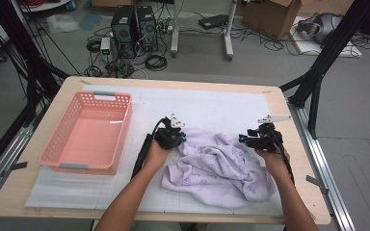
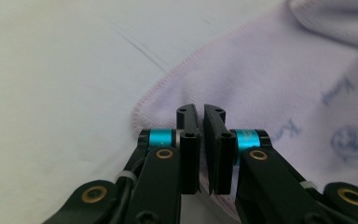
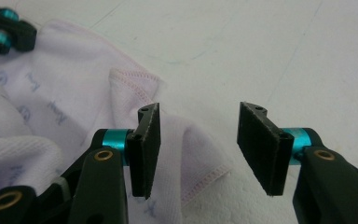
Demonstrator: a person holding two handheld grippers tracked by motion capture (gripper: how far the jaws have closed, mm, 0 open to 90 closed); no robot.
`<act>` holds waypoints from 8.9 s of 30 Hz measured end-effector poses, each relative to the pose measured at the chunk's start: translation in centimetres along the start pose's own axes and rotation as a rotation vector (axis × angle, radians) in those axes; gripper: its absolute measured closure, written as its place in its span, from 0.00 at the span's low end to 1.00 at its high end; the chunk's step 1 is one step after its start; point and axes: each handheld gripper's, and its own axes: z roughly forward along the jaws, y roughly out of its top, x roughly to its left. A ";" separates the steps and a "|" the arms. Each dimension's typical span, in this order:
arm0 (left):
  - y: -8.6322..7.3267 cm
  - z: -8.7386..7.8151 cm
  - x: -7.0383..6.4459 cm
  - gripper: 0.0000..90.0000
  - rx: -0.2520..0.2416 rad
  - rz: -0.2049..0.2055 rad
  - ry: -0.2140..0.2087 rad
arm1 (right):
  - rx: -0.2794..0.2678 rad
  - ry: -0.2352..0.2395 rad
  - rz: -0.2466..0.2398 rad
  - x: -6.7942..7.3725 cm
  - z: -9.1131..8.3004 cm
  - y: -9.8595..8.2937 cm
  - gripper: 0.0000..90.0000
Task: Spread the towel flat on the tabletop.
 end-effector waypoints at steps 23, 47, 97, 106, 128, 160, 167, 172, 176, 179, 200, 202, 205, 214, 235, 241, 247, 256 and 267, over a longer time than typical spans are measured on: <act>5.4 1.0 7.6 0.95 -0.130 -0.200 0.125 | 0.145 0.092 -0.168 -0.5 7.3 3.6 0.94; 3.4 2.1 3.6 0.42 -0.009 -0.222 -0.061 | -0.168 -0.181 0.132 -7.8 4.7 7.1 0.66; 0.3 0.0 1.4 0.52 -0.097 -0.204 -0.091 | -0.097 -0.317 0.054 -4.9 3.5 1.5 0.69; -0.3 0.8 -0.4 0.65 0.023 -0.095 -0.066 | -0.135 -0.124 0.034 -2.2 -0.7 1.6 0.60; -3.4 -3.9 4.2 0.54 -0.162 -0.270 0.046 | 0.025 0.074 0.006 3.0 1.3 -2.5 0.62; -5.0 -6.1 -0.6 0.45 -0.106 -0.152 -0.159 | -0.199 -0.157 -0.014 1.1 -1.6 2.1 0.68; -5.7 -5.9 -2.0 0.44 -0.068 -0.110 -0.189 | -0.187 0.022 -0.032 3.8 -4.0 0.0 0.63; -5.9 -5.6 -2.7 0.43 -0.049 -0.091 -0.218 | -0.119 0.031 -0.087 5.0 -4.8 -2.4 0.58; -5.9 -5.0 -3.6 0.42 -0.026 -0.058 -0.222 | -0.102 0.062 -0.074 5.1 -5.0 -4.0 0.53; -5.9 -5.0 -4.0 0.42 -0.021 -0.031 -0.201 | -0.070 0.042 -0.100 5.2 -4.7 -4.5 0.51; -4.6 -5.3 0.9 0.91 -0.155 -0.189 -0.002 | -0.030 0.033 -0.131 4.9 -1.9 -4.4 0.67; -4.1 -5.1 1.6 0.91 -0.152 -0.211 0.018 | -0.006 0.012 -0.150 4.8 -1.3 -4.0 0.87; -3.6 -4.6 2.6 0.91 -0.161 -0.250 0.036 | -0.005 -0.051 -0.142 3.8 -0.8 -3.5 0.94; -3.4 -3.1 3.4 0.91 -0.246 -0.305 0.086 | -0.120 -0.215 -0.002 -0.1 -0.2 -2.7 0.94; -5.3 -7.1 0.7 0.39 -0.181 -0.216 -0.036 | -0.228 -0.166 0.057 0.6 -5.8 -4.0 0.55; -6.5 -6.3 -0.4 0.39 -0.112 -0.170 -0.081 | -0.159 -0.082 -0.011 1.6 -6.4 -5.8 0.55; -6.3 -5.3 -1.2 0.42 -0.048 -0.133 -0.071 | -0.038 -0.035 -0.027 1.6 -3.8 -7.1 0.53; -6.0 -5.2 -0.9 0.96 -0.071 -0.096 0.065 | 0.025 -0.032 -0.115 2.7 -2.2 -7.0 0.96; -5.4 -4.6 2.1 0.93 -0.140 -0.214 0.182 | -0.071 -0.165 -0.097 3.7 -0.6 -5.0 0.80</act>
